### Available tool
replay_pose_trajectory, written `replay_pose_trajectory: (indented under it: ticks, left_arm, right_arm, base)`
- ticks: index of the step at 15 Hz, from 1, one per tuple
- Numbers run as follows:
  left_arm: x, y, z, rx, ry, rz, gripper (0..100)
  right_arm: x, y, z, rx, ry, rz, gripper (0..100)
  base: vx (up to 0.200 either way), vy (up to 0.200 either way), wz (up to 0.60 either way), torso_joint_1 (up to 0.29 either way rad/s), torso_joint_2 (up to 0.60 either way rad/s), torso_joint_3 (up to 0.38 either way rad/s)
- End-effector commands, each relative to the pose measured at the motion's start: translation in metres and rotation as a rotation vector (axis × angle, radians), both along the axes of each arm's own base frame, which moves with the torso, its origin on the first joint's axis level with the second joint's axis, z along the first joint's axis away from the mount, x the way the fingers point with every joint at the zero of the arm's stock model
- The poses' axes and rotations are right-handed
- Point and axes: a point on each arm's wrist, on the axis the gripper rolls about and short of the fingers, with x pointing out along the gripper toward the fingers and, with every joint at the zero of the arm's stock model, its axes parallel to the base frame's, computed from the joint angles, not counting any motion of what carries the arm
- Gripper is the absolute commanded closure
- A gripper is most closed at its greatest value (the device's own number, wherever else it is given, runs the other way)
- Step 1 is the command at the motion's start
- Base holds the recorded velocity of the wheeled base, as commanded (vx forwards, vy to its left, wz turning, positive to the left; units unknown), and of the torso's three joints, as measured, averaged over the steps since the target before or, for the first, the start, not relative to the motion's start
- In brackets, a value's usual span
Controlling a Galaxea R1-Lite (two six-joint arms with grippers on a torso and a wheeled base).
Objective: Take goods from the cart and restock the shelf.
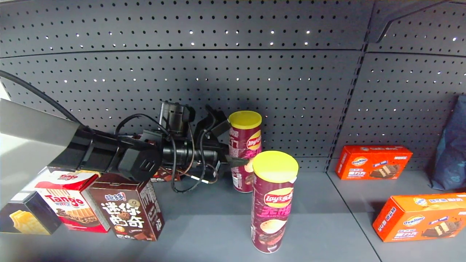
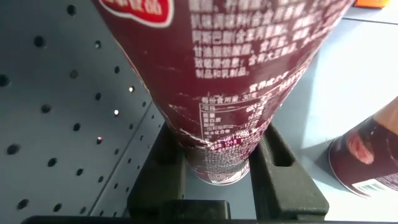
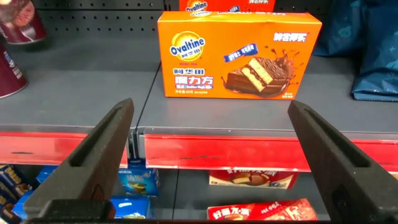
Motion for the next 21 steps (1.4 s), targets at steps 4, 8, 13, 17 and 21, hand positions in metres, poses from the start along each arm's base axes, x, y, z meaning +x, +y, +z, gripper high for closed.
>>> replay_pose_trajectory:
  ticks: [4,8,13,17,21]
  left_arm:
    - [0.001,-0.008,-0.014,0.015,0.032,-0.016,100]
    - [0.002,-0.012,-0.021,0.021,0.046,-0.022,100]
    - [0.001,-0.012,-0.021,0.021,0.037,-0.020,0]
    - [-0.003,-0.004,-0.013,0.017,0.027,-0.005,0]
    - [-0.019,0.016,0.000,0.036,0.007,0.077,0]
  right_arm:
    - [0.000,0.000,0.000,0.000,0.001,0.001,0]
    - [0.000,0.000,0.000,0.000,0.001,0.001,0]
    - [0.000,0.000,0.000,0.000,0.001,0.001,0]
    - [0.000,0.000,0.000,0.000,0.001,0.001,0]
    - [0.000,0.000,0.000,0.000,0.001,0.001,0]
  base:
    - [0.000,0.000,0.00,0.000,0.00,0.000]
    - [0.000,0.000,0.00,0.000,0.00,0.000]
    - [0.000,0.000,0.00,0.000,0.00,0.000]
    - [0.000,0.000,0.00,0.000,0.00,0.000]
    - [0.000,0.000,0.00,0.000,0.00,0.000]
